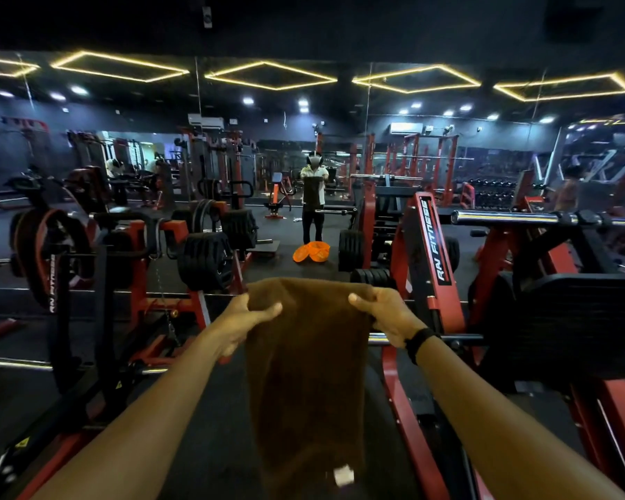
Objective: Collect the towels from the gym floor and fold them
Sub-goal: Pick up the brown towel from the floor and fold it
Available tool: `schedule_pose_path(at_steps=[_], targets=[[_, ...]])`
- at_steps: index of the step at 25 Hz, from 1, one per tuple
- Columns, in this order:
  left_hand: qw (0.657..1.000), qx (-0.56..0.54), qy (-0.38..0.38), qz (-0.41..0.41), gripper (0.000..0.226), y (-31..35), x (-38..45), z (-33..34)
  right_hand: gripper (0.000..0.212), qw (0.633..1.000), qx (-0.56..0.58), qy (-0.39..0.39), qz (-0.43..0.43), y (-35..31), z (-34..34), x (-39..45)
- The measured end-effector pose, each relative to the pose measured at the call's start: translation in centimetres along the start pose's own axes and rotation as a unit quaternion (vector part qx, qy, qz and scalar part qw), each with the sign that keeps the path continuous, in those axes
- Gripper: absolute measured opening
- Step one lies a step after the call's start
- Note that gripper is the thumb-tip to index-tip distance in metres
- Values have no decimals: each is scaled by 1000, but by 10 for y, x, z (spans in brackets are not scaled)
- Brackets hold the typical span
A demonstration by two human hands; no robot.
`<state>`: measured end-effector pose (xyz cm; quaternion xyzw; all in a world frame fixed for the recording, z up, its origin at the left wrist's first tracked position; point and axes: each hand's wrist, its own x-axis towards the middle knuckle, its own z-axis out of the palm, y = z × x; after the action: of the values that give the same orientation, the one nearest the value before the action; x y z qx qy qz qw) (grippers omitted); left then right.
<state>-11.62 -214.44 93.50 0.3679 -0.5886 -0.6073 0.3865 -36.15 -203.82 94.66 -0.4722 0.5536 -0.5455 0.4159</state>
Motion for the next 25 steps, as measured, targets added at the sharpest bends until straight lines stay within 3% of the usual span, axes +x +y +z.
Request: schedule_pose_path(at_steps=[1,3,5,8,11,13,14,16,18,22,25], targets=[[999,53,2,13,29,1,0,-2,32,999,41,23,-7,-1,-2,3],[998,44,44,22,39,4,3,-9,37,997,80,2,-12,-5,-8,5],[999,11,31,7,47,13,2,-13,42,997,67,-37,-14,-9,-11,5],[996,91,10,-4,40,18,-3,-11,44,998,27,-65,-5,-16,-12,-3],[1000,-6,-4,0,50,21,-5,-13,46,998,47,-23,-24,-16,-17,-3],[999,29,-30,5,59,23,-3,-14,51,998,59,-14,-24,-12,-21,-2],[997,73,-12,23,58,25,-2,-12,53,998,63,-24,-17,-12,-22,-2],[978,170,99,69,60,28,0,-9,55,996,67,-60,-9,-14,-21,-6],[967,187,155,78,66,30,2,-7,57,997,39,-62,-18,-16,-17,-11],[991,126,-3,38,72,36,0,-7,70,991,12,115,-70,-16,-16,-8],[985,160,7,64,66,29,2,-8,84,989,108,78,-63,-22,-23,-6]])
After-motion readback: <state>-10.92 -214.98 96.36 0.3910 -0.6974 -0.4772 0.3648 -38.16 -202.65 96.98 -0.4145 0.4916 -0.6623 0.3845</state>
